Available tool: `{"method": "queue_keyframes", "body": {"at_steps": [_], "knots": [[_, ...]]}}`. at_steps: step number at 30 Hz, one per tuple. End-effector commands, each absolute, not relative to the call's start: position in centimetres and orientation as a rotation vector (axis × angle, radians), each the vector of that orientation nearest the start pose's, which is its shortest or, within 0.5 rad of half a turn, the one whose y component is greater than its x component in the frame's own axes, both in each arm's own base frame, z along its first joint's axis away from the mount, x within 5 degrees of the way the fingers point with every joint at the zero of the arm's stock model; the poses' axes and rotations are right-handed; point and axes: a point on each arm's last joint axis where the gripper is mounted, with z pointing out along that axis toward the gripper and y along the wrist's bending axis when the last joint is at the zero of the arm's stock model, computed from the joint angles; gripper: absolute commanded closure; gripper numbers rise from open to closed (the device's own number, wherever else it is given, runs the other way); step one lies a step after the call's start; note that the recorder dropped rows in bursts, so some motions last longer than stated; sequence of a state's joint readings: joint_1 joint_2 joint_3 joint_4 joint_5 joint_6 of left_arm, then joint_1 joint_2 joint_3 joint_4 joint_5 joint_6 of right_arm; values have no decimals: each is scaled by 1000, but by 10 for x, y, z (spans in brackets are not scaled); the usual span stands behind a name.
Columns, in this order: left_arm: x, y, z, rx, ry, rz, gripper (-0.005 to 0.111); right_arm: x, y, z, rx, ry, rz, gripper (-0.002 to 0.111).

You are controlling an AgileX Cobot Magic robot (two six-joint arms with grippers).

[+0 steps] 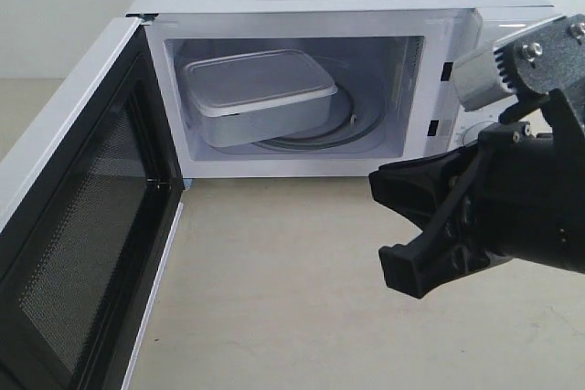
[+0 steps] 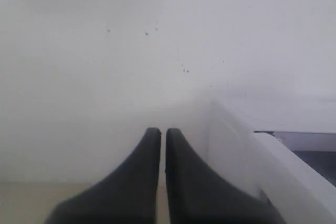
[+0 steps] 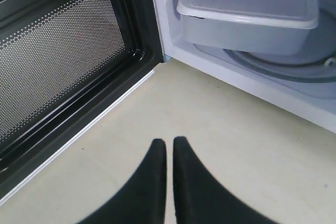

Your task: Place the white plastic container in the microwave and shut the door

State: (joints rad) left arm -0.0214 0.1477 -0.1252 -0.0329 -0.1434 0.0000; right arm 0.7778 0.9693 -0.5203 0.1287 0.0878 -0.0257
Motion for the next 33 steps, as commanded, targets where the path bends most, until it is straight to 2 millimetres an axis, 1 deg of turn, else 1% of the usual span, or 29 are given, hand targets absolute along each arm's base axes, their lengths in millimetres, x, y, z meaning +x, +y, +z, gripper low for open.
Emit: {"method": "queue_keyframes", "body": {"at_steps": [1,3,4,6,9,12,15,17,19,21,23,26,27,28,29,30,33], "knots": [[92,-2,302,-42,1637,-74,102,139,138,272,-704,1917,553,108],[109,-3,323,-48,1784,-85,102,139,138,272,-709,1915,550,108],[115,-4,330,-55,1846,-99,102,139,138,272,-712,1913,547,108],[128,-7,351,-76,1912,-148,102,139,137,271,-717,1918,544,108],[142,-10,376,-105,1909,-221,102,138,137,270,-723,1932,541,108],[151,-11,395,-111,1868,-243,102,138,137,270,-724,1936,538,108],[152,-13,408,-125,1839,-287,102,143,131,268,-692,1964,510,108],[150,-15,411,-134,1855,-329,102,150,120,266,-637,2002,457,108],[147,-17,407,-119,1936,-331,102,155,106,266,-542,2049,419,108],[143,-17,395,-88,2091,-293,102,157,89,271,-411,2069,399,108],[142,-15,381,-63,2260,-237,102,153,75,280,-308,2044,390,108],[146,-15,358,-3,2533,-199,102,143,62,294,-223,1971,403,108],[150,-16,351,15,2608,-220,102,138,60,297,-221,1958,406,108],[161,-22,342,71,2688,-299,102,129,56,302,-222,1939,412,108],[167,-26,338,104,2707,-352,102,124,55,303,-224,1937,413,108],[179,-34,331,150,2729,-476,102,116,51,303,-240,1957,398,108],[188,-45,327,210,2711,-649,102,108,47,301,-268,1996,363,108]]}}
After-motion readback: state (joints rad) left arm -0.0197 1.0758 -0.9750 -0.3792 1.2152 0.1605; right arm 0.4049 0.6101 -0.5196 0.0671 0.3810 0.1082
